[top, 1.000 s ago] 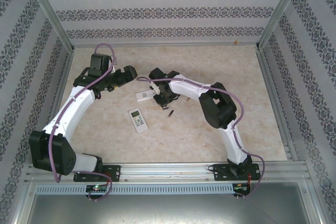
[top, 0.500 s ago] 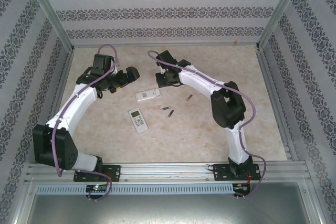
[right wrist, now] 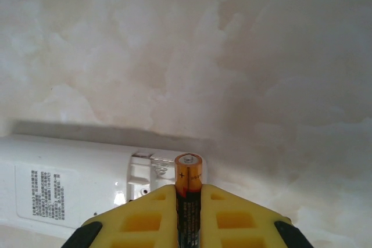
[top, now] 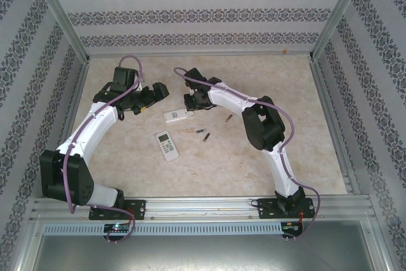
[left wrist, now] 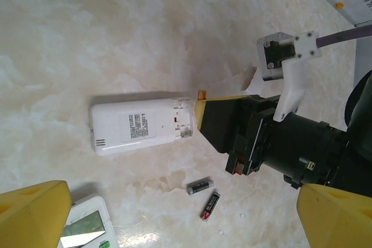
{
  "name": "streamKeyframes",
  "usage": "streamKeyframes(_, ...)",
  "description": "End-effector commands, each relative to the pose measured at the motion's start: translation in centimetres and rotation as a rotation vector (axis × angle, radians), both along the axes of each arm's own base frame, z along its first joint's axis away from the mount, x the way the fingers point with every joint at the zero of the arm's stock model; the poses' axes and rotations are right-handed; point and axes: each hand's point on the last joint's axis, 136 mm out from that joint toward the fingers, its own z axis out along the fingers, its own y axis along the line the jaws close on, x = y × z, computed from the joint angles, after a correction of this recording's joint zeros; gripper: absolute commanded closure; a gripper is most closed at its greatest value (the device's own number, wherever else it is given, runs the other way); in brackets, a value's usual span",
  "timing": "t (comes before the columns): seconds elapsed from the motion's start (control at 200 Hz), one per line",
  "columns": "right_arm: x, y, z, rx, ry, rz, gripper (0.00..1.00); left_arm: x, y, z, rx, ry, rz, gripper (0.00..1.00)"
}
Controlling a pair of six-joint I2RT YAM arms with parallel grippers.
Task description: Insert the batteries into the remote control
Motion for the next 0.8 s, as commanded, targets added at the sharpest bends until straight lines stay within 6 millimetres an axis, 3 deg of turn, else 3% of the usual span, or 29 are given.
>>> streamKeyframes(0.0, -0.7, 0.9, -0.7, 0.011, 0.022, 0.003, 0.87, -0.1, -0.4, 0.3, -0.016, -0.016, -0.015, 0.00)
streamKeyframes(0.475, -1.3, 0.1, -3.1, -0.032, 0.046, -0.008, 0.80, -0.1, -0.4, 0.3, -0.015, -0.014, -0.017, 0.00)
streamKeyframes(0.794, -1.1, -0.1, -1.6, -0.033, 0.023, -0.012, 0.72, -0.2, -0.4, -0.2, -0.016, -0.003, -0.015, 0.00)
